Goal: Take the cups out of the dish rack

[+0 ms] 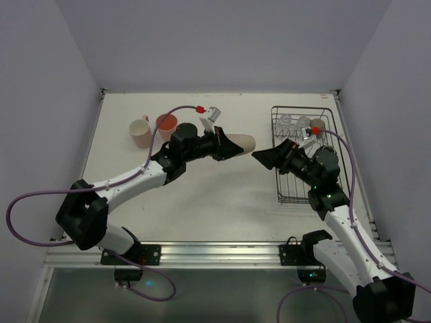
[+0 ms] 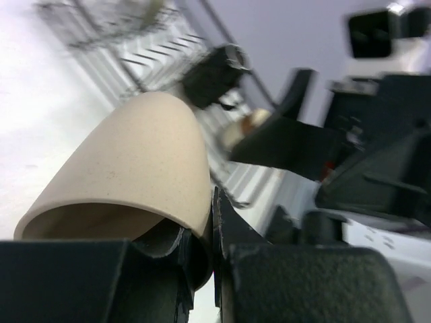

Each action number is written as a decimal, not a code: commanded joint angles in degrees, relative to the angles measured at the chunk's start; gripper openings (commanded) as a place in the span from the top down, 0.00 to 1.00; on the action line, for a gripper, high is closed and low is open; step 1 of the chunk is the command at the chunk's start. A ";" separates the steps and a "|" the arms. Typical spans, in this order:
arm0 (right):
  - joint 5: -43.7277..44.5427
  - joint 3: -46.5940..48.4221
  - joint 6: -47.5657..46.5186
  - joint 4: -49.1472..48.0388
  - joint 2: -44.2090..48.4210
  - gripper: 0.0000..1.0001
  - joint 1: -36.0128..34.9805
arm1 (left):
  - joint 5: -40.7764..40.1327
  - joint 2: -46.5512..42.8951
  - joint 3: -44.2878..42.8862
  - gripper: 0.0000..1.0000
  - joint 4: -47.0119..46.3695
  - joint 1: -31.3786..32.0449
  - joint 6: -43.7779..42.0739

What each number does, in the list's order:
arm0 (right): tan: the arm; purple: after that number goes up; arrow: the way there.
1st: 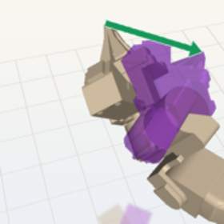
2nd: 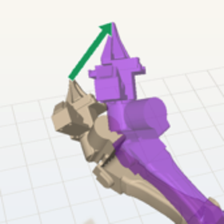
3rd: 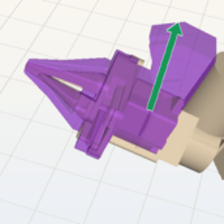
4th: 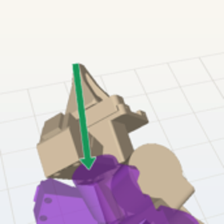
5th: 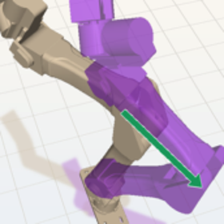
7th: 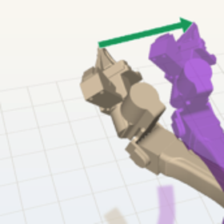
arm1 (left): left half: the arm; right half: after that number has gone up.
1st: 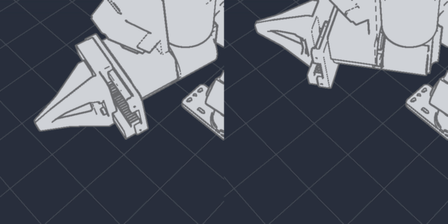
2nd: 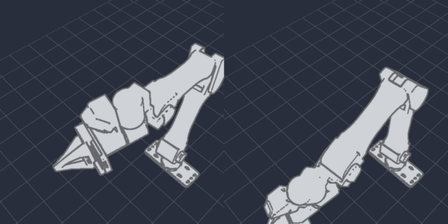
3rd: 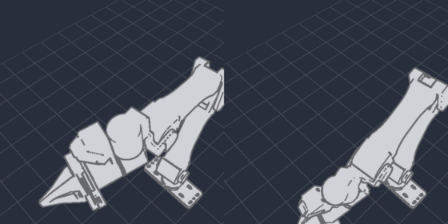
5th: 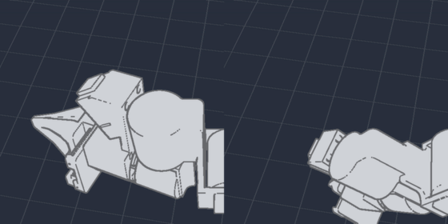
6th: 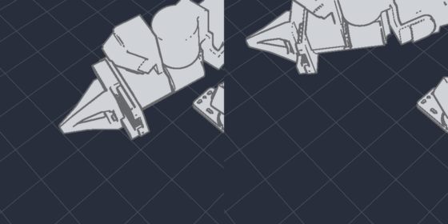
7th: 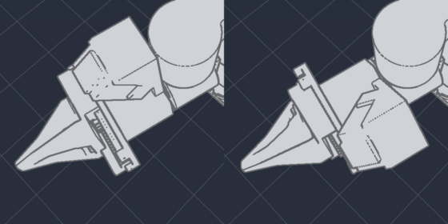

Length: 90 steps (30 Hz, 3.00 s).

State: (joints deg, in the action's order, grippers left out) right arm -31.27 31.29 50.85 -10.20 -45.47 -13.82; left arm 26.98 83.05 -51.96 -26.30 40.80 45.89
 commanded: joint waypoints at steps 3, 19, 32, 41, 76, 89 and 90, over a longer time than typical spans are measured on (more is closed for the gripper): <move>15.58 4.66 -7.60 12.90 3.37 0.01 0.02 | -29.15 4.92 -19.99 1.00 40.74 -0.10 -19.86; 21.60 4.66 -14.81 21.80 4.61 0.01 -0.24 | -42.97 35.51 -50.16 0.92 68.31 -6.78 -29.89; 19.84 4.40 -15.17 20.83 3.81 0.01 -0.33 | -42.80 39.03 -53.24 0.65 71.30 -10.12 -31.39; 21.76 5.71 -16.13 22.50 3.64 0.01 -0.41 | -44.39 37.98 -55.35 0.41 71.13 -10.30 -31.21; 57.03 20.21 -23.51 36.48 -12.87 0.01 19.70 | -12.75 -41.74 4.33 0.00 42.13 -3.53 -31.47; 52.18 26.63 -28.79 36.48 -29.22 0.05 21.82 | -18.54 -44.29 5.56 0.00 43.71 2.36 -33.06; 51.92 26.89 -28.88 36.56 -29.93 0.05 21.82 | -18.63 -44.29 5.56 0.00 43.71 2.36 -32.97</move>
State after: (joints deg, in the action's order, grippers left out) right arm 21.43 55.24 23.64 26.55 -73.34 7.57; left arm 9.30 38.70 -46.68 18.76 42.59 14.17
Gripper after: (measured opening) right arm 0.956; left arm 0.997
